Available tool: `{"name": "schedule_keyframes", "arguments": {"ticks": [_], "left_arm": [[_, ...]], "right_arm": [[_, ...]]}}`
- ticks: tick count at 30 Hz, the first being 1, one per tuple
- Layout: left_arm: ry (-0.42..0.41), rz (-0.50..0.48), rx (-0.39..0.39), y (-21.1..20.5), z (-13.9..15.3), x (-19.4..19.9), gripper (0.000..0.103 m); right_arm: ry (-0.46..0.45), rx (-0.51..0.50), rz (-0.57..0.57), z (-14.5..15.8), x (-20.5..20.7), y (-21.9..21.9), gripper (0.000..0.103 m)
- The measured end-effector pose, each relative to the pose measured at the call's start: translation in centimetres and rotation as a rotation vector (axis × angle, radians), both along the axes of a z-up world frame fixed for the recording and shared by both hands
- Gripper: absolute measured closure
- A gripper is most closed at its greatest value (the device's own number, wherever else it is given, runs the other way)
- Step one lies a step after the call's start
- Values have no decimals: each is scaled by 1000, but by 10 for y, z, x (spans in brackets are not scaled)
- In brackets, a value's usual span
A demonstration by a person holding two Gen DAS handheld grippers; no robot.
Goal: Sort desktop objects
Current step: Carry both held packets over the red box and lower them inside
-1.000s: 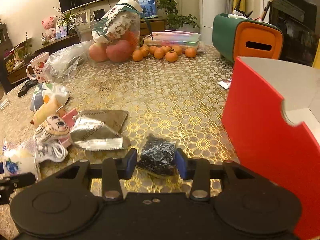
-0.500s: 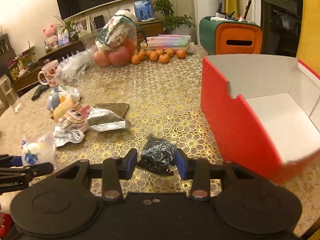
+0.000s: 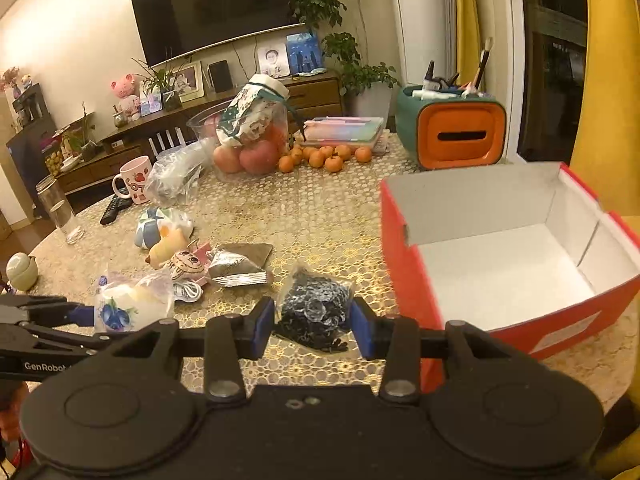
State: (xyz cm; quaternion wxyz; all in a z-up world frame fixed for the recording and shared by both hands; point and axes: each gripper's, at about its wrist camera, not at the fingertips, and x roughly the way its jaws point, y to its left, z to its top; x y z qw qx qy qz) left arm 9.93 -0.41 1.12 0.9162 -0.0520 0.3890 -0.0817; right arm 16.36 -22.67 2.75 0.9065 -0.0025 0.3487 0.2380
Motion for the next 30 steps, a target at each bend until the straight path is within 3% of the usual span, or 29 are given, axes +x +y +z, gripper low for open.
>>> {"name": "schedule_keyframes", "arguments": {"ticks": [18, 30], "left_arm": [[-20, -259, 53, -91, 56, 64, 40], [-2, -381, 70, -156, 52, 124, 40]], "right_arm": [[-18, -43, -139, 16, 26, -69, 62], [-19, -78, -228, 10, 63, -116, 62]]}}
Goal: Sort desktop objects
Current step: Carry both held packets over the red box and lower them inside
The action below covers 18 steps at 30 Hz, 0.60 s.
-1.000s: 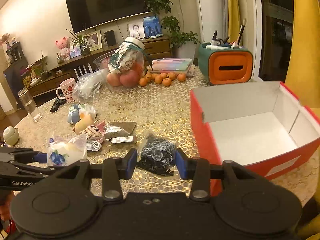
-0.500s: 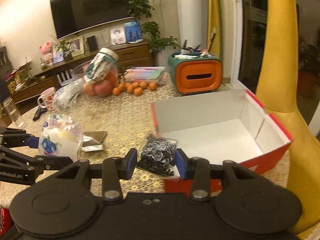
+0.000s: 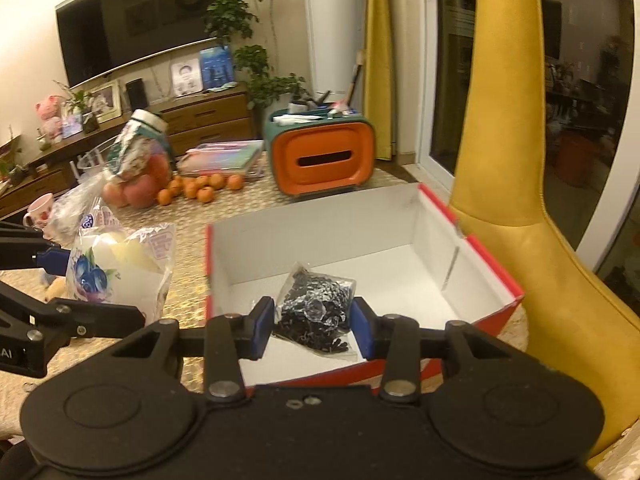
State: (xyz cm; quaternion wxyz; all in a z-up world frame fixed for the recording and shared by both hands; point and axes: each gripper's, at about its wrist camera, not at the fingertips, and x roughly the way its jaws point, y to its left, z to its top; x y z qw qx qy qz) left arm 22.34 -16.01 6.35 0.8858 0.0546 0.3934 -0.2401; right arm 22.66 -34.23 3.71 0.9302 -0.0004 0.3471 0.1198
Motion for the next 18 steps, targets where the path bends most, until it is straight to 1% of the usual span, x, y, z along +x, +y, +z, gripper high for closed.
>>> {"name": "schedule_keyframes", "arguments": {"ticks": [6, 12, 18], "left_arm": [[45, -19, -1, -17, -13, 36, 40], [51, -43, 38, -37, -30, 69, 40], [48, -78, 85, -59, -47, 95, 40]], "right_arm": [[15, -16, -32, -12, 19, -16, 62], [45, -40, -54, -28, 42, -27, 62], [77, -79, -57, -44, 64, -30, 62]]}}
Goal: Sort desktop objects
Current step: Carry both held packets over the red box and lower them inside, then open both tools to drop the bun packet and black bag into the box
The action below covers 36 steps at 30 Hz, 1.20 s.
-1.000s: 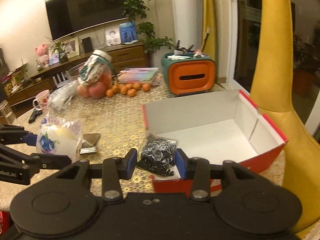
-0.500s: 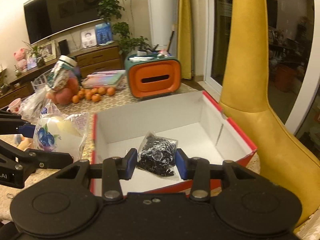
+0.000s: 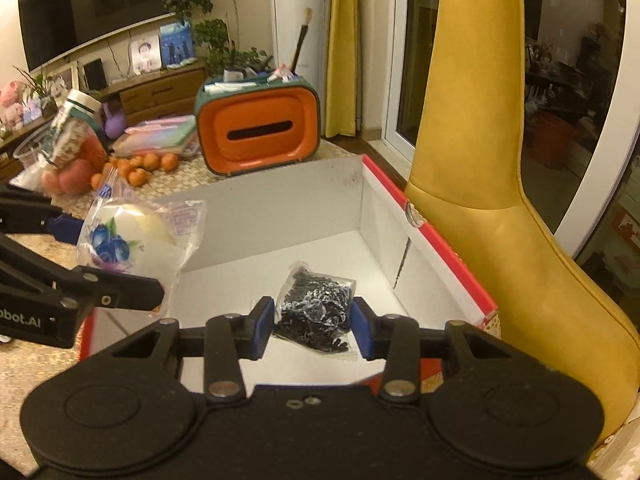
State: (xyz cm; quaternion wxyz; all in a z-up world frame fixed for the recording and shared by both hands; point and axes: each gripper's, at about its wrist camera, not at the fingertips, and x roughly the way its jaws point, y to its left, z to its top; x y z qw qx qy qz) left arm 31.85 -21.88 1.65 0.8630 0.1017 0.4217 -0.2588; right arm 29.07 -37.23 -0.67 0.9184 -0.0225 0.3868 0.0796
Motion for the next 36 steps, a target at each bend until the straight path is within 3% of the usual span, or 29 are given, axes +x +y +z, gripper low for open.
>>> {"name": "schedule_keyframes", "arguments": {"ticks": [7, 11, 17, 31, 36], "left_arm": [[32, -23, 92, -16, -33, 27, 40], [90, -27, 101, -19, -49, 41, 40], [140, -44, 174, -29, -69, 53, 40], [289, -52, 204, -35, -86, 70, 39], [286, -31, 188, -31, -83, 72, 36]], "right_arm": [[50, -29, 28, -20, 24, -2, 62], [95, -39, 72, -30, 34, -2, 62], [145, -44, 114, -39, 43, -2, 62], [232, -65, 157, -53, 52, -3, 59], [226, -83, 150, -51, 53, -2, 52]]}}
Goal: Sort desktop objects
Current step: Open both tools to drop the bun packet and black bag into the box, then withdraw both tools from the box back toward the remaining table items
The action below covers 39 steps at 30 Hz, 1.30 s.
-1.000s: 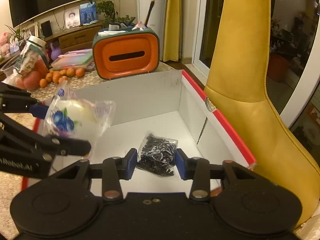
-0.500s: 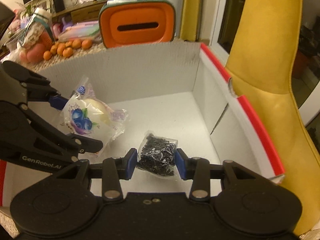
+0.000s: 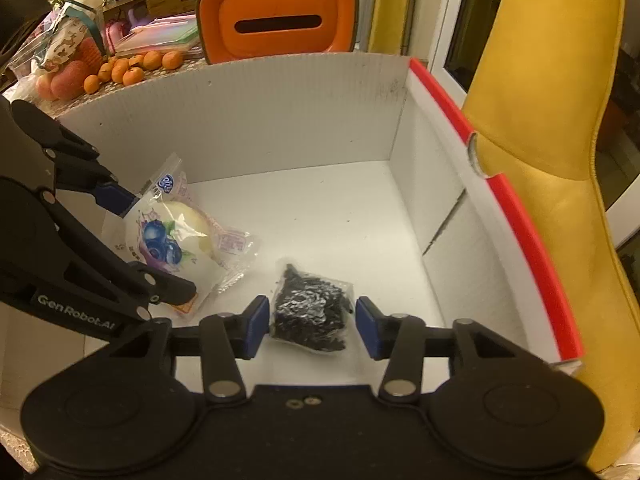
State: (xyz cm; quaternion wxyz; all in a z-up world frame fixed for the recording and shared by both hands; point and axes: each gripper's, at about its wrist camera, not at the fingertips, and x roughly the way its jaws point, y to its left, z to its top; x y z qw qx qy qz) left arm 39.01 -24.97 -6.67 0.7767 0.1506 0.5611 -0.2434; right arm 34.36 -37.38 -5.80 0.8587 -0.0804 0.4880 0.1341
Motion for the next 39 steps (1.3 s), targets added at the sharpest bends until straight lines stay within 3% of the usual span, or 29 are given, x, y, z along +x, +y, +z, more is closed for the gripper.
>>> {"name": "schedule_keyframes", "arguments": {"ticks": [4, 13, 24, 39], "left_arm": [[-6, 33, -61, 11, 9, -3, 27], [-71, 69, -159, 25, 48, -22, 27], [-187, 109, -233, 56, 91, -80, 27], [-355, 72, -233, 86, 130, -155, 27]], "right_arm": [[-25, 22, -9, 8, -5, -7, 36], [-89, 67, -1, 36, -32, -13, 33], [-163, 105, 47, 78, -72, 4, 30], [-197, 107, 73, 98, -114, 41, 25]]}}
